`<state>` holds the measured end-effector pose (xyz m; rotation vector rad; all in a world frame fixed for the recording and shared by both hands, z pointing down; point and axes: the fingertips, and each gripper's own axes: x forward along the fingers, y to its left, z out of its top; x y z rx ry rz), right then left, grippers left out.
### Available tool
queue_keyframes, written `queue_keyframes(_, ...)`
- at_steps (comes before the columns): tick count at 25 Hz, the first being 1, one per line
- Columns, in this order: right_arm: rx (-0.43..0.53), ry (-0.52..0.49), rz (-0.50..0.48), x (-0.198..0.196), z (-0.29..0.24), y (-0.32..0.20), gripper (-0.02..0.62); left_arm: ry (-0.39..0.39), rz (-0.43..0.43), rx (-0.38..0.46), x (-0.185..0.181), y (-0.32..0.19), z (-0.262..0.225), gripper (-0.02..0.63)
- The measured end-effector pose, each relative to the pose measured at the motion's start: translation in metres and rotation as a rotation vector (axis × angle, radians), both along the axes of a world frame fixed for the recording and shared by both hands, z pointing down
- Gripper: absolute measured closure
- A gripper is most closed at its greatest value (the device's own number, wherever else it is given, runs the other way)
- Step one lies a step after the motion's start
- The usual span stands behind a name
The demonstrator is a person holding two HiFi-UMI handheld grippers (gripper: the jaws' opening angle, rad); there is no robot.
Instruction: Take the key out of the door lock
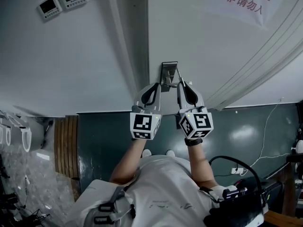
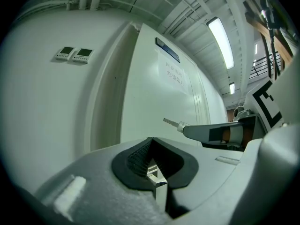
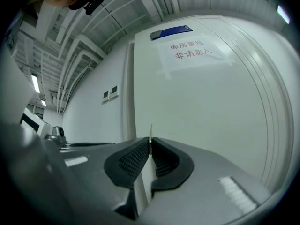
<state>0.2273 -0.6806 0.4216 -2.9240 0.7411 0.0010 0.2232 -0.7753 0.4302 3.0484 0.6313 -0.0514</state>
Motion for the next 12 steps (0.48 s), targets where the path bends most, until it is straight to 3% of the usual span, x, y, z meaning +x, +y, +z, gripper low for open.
queue_keyframes(12,-0.003,-0.030,0.007,0.008,0.015,0.006,0.566,-0.025,0.009,-0.005,0.008,0.006,0.010,0.606)
